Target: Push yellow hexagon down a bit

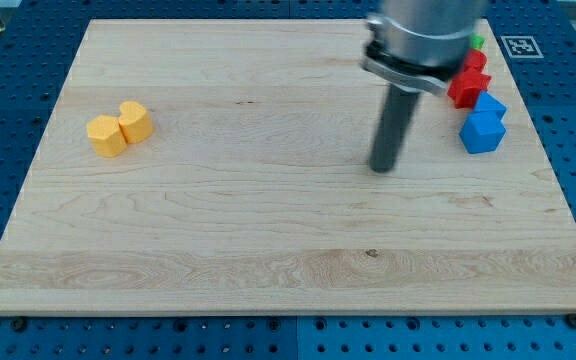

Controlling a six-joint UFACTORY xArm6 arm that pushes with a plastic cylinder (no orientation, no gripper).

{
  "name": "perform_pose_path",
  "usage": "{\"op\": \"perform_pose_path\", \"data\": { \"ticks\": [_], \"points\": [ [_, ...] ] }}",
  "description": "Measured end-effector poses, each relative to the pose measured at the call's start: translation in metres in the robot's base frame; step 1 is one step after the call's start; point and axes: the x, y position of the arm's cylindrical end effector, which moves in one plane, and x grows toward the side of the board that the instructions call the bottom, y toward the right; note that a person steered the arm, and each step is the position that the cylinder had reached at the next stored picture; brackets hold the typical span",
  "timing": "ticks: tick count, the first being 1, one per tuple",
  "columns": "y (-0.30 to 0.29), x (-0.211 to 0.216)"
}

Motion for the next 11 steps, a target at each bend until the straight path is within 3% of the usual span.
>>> {"op": "perform_pose_path", "data": {
  "ticks": [1,4,6,7,8,9,11],
  "points": [
    [-0.065,-0.047],
    [-0.109,-0.07],
    [-0.258,-0.144],
    [-0.337,-0.142],
    [-0.363,-0.087],
    [-0.358,-0.065],
    [-0.294,-0.028]
  ]
}}
